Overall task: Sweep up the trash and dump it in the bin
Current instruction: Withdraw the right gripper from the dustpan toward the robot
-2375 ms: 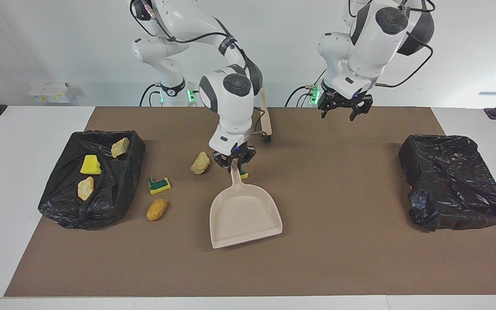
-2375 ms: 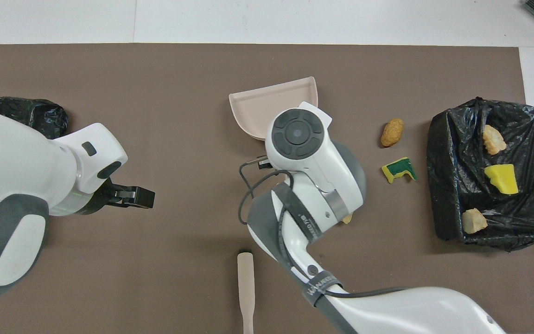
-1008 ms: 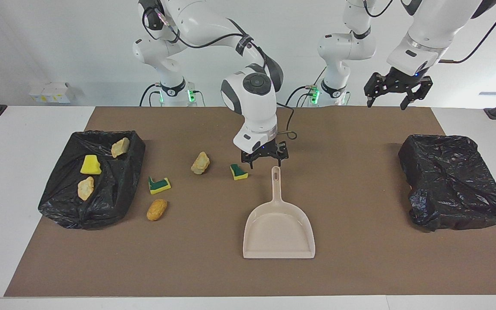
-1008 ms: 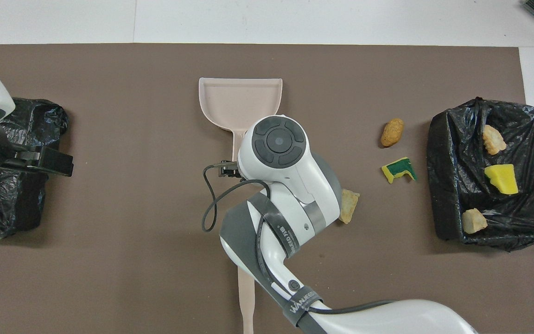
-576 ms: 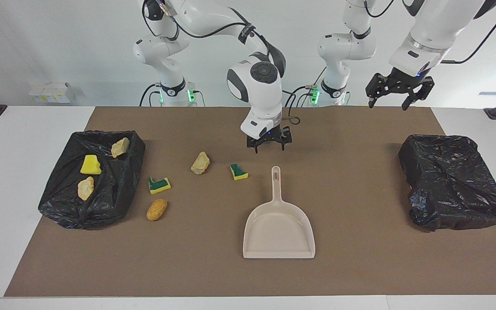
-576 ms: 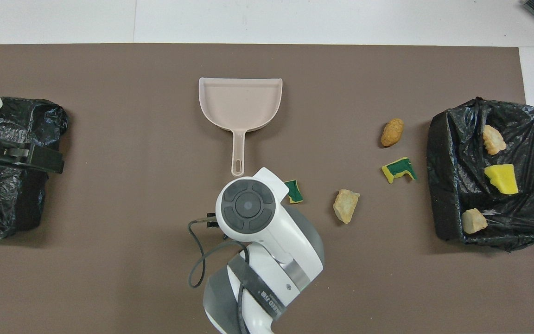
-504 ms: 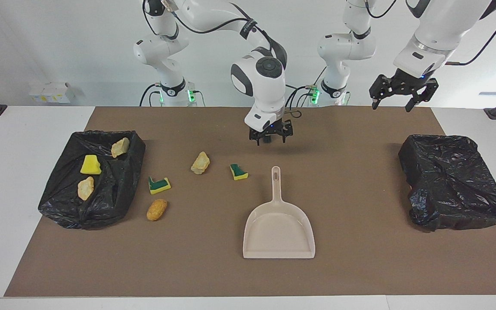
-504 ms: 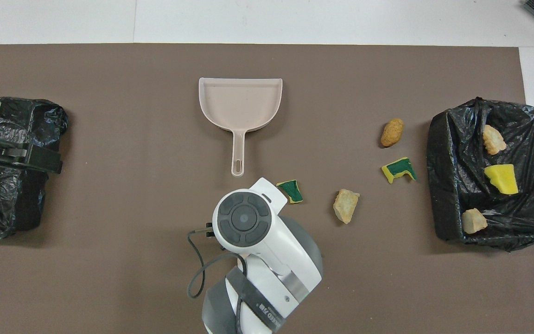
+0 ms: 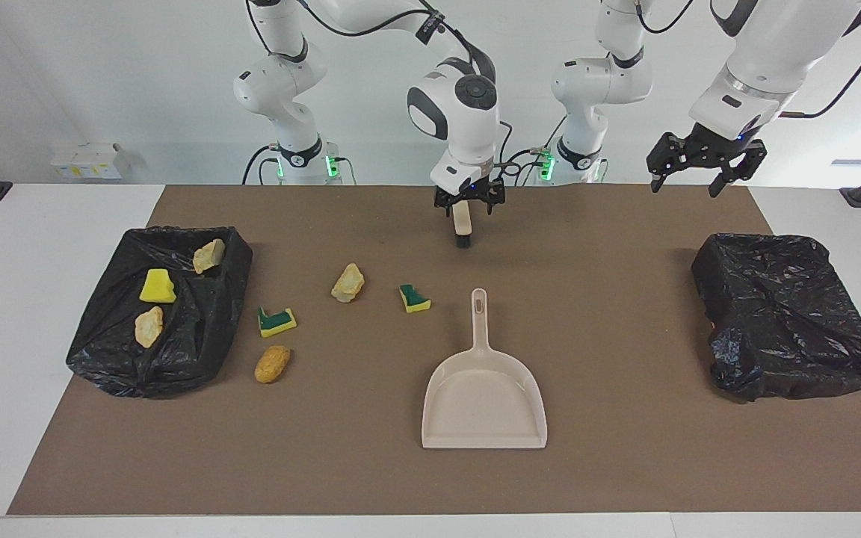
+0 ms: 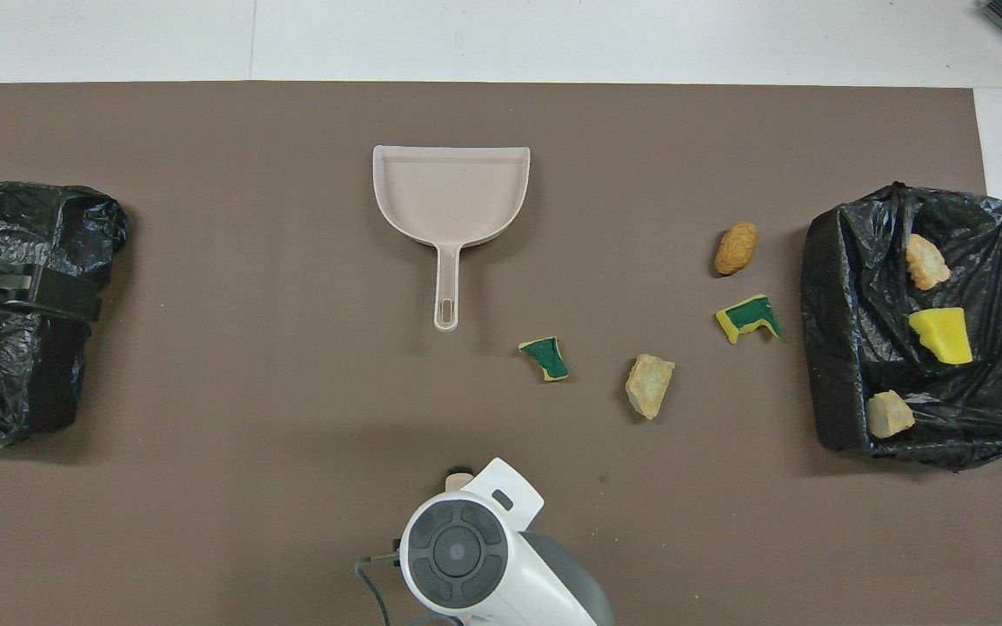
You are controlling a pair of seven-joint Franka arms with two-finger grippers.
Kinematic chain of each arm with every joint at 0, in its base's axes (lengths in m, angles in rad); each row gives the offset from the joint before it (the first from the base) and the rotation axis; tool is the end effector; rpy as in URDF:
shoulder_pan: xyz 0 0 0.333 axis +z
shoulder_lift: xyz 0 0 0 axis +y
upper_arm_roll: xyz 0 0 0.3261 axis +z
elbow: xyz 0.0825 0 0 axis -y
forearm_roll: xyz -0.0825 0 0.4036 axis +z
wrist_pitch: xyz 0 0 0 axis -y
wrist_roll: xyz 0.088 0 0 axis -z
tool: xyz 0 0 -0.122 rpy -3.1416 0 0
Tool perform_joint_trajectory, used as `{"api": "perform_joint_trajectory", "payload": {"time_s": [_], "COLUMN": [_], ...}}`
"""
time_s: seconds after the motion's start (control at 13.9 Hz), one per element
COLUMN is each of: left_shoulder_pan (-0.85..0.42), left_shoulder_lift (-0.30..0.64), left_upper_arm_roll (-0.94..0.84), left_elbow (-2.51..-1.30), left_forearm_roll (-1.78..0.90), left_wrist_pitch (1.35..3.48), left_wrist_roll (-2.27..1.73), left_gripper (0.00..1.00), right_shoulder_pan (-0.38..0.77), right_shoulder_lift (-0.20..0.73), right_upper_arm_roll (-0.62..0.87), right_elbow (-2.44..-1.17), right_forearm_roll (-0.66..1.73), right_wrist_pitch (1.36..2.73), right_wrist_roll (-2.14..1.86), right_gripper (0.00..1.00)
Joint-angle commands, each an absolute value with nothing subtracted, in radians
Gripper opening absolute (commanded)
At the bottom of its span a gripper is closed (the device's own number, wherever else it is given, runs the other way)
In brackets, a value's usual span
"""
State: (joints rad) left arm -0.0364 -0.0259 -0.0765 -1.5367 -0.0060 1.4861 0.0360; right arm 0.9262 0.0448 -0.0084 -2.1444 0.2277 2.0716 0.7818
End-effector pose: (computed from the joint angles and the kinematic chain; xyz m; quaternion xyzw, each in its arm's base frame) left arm 0.5532 -0.0641 0.6435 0.9971 -0.0746 -0.0125 0.0015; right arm 0.3212 0.4440 0.3582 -0.9936 -0.0072 0.1107 0.0196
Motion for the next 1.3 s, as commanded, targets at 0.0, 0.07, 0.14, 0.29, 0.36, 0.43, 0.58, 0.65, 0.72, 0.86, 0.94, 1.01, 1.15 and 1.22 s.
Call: {"api": "perform_joint_trajectory", "payload": {"time_s": [0.0, 0.07, 0.14, 0.29, 0.36, 0.43, 0.58, 0.65, 0.72, 0.86, 0.94, 1.01, 1.15, 1.22], "left_shoulder_pan": [-0.026, -0.026, -0.026, -0.026, -0.025, -0.025, -0.014, -0.014, -0.008, -0.005, -0.005, -0.008, -0.015, -0.020], "left_shoulder_lift": [-0.038, -0.038, -0.041, -0.041, -0.041, -0.043, -0.051, -0.051, -0.051, -0.051, -0.051, -0.052, -0.052, -0.052], "left_upper_arm_roll": [-0.077, -0.066, -0.060, -0.058, -0.058, -0.058, -0.058, -0.058, -0.058, -0.060, -0.060, -0.060, -0.060, -0.060], "left_elbow": [-1.546, -1.548, -1.548, -1.546, -1.548, -1.551, -1.558, -1.563, -1.565, -1.568, -1.569, -1.572, -1.578, -1.577], "left_forearm_roll": [0.009, 0.009, 0.009, 0.012, 0.012, 0.012, 0.012, 0.012, 0.012, 0.012, 0.012, 0.011, 0.009, 0.009], "left_wrist_pitch": [1.500, 1.496, 1.493, 1.500, 1.500, 1.500, 1.502, 1.505, 1.508, 1.508, 1.506, 1.503, 1.505, 1.508], "left_wrist_roll": [0.049, 0.049, 0.049, 0.045, 0.043, 0.035, -0.001, -0.023, -0.038, -0.029, -0.020, -0.018, -0.018, -0.026], "left_gripper": [1.00, 1.00, 1.00, 1.00, 1.00, 1.00, 1.00, 1.00, 1.00, 1.00, 1.00, 1.00, 1.00, 1.00], "right_shoulder_pan": [0.982, 0.998, 1.020, 1.058, 1.083, 1.089, 1.091, 1.092, 1.095, 1.097, 1.097, 1.097, 1.097, 1.097], "right_shoulder_lift": [-0.015, -0.015, -0.015, -0.015, -0.015, -0.017, -0.028, -0.032, -0.032, -0.034, -0.031, -0.028, -0.023, -0.021], "right_upper_arm_roll": [-0.012, -0.012, -0.012, -0.012, -0.012, -0.012, -0.012, -0.011, -0.009, -0.009, -0.009, -0.009, -0.009, -0.009], "right_elbow": [-2.249, -2.261, -2.273, -2.316, -2.341, -2.358, -2.370, -2.379, -2.379, -2.375, -2.369, -2.364, -2.352, -2.347], "right_forearm_roll": [0.267, 0.270, 0.270, 0.270, 0.270, 0.270, 0.270, 0.270, 0.270, 0.270, 0.270, 0.270, 0.270, 0.270], "right_wrist_pitch": [2.101, 2.111, 2.126, 2.195, 2.230, 2.244, 2.243, 2.241, 2.232, 2.229, 2.227, 2.227, 2.226, 2.226], "right_wrist_roll": [0.856, 0.883, 0.909, 0.922, 0.923, 0.920, 0.922, 0.923, 0.925, 0.927, 0.928, 0.928, 0.930, 0.930], "right_gripper": [1.00, 1.00, 1.00, 1.00, 1.00, 1.00, 0.98, 0.87, 0.74, 0.56, 0.56, 0.56, 0.53, 0.51]}}
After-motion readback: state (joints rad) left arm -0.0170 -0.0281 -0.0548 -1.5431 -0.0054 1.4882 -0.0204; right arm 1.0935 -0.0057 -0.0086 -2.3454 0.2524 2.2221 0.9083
